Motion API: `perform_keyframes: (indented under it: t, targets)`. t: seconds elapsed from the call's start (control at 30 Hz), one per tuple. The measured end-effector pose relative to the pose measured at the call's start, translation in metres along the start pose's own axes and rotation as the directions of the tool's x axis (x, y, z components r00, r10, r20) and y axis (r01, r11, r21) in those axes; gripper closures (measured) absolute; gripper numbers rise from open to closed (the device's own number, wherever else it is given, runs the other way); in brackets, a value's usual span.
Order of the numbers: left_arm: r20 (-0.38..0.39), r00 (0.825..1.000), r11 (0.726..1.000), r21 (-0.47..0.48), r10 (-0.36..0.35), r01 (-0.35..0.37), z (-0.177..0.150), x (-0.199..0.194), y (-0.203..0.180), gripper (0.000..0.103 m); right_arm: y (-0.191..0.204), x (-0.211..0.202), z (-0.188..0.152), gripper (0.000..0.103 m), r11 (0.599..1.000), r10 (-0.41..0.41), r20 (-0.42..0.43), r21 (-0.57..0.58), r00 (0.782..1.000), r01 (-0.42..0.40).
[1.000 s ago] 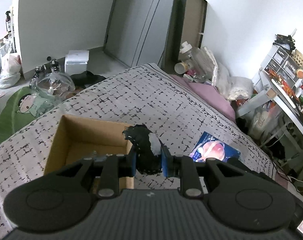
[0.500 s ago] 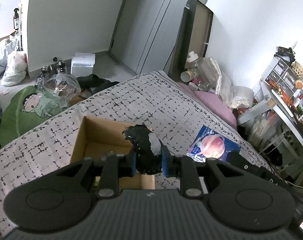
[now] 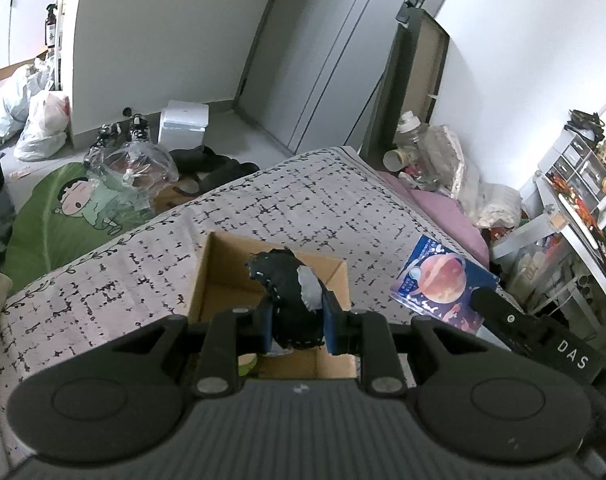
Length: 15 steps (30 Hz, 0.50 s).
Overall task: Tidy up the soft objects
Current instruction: 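Carry the plush with the left tool over the box while the right tool carries the card there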
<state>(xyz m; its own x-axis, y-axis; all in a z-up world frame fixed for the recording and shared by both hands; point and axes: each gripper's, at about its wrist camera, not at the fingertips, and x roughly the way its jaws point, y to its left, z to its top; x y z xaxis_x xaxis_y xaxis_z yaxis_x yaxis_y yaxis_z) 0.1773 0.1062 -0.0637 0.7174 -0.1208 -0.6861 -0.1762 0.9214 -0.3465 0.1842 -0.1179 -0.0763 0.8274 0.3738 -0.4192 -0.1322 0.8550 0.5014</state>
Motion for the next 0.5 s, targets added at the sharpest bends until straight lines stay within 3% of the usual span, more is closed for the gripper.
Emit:
perform_keyframes:
  t: [0.5]
  targets:
    - [-0.064, 0.998, 0.998, -0.062, -0.001, -0.003, 0.0, 0.041, 0.035, 0.08, 0.014, 0.035, -0.03, 0.087, 0.999, -0.021, -0.136, -0.052, 0.99, 0.014]
